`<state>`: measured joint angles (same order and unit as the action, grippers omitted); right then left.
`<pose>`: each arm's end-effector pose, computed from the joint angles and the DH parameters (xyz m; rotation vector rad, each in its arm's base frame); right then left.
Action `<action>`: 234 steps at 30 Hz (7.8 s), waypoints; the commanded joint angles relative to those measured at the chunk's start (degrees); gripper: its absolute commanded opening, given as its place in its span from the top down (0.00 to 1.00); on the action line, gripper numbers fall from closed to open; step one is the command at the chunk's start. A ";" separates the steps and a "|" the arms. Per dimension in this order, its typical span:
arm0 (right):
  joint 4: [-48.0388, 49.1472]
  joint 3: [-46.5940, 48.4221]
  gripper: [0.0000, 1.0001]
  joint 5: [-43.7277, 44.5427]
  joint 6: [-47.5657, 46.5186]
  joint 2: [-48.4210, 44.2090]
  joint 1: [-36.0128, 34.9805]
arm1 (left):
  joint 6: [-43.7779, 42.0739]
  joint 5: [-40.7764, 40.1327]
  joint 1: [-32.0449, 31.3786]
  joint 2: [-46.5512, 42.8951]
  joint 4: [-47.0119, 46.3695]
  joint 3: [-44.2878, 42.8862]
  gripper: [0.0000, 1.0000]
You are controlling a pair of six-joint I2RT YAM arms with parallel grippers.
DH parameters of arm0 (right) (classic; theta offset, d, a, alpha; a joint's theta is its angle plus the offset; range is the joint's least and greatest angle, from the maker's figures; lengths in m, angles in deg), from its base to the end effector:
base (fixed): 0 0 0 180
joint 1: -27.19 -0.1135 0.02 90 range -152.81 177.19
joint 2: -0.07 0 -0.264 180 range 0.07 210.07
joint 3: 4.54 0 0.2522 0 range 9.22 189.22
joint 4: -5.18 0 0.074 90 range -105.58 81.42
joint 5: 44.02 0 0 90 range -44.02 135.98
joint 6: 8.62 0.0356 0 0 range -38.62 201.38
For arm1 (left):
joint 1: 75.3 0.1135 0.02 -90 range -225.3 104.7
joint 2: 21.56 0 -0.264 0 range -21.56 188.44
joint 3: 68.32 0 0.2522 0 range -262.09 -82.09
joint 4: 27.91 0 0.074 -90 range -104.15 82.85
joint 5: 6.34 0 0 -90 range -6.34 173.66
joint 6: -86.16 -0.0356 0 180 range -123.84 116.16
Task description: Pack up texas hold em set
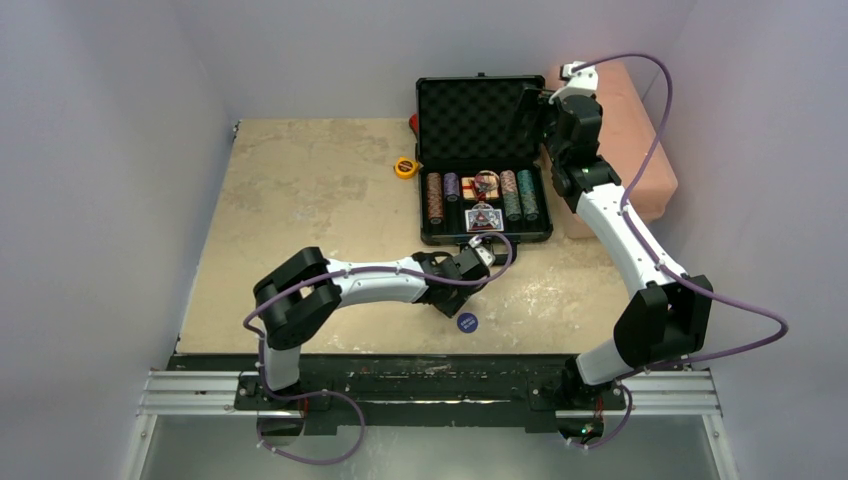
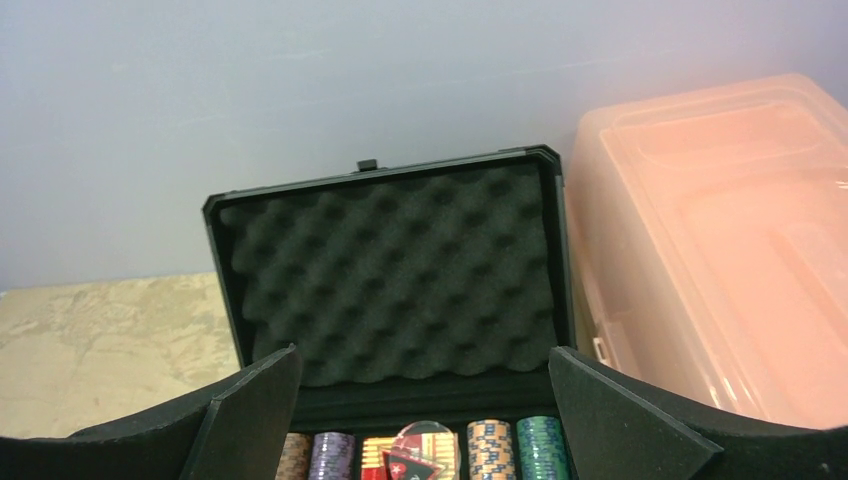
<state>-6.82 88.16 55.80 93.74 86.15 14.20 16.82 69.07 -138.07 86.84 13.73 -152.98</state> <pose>0.3532 0.0752 0.3957 0.1208 1.6625 0.1926 0.1816 -0.3332 0.1639 0.8835 2.5013 -0.1317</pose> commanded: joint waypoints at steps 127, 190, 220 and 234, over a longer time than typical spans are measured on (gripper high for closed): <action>-6.24 4.44 0.01 -0.92 -2.30 -0.19 0.58 | 9.22 -2.50 3.24 -8.55 12.87 -6.69 0.56; -6.33 4.57 0.01 2.68 -2.34 0.84 0.95 | -1.43 15.96 23.60 25.98 7.27 -52.90 0.55; -6.57 4.76 0.01 1.70 -2.43 1.29 1.04 | -0.76 16.33 25.52 30.90 6.63 -55.03 0.53; -6.68 4.88 0.01 1.52 -2.52 1.45 1.04 | -0.36 16.27 25.56 30.44 6.07 -54.50 0.32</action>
<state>-14.21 90.28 57.03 92.16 87.13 14.90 16.12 85.20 -112.84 117.37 21.73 -205.41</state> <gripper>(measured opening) 0.987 0.665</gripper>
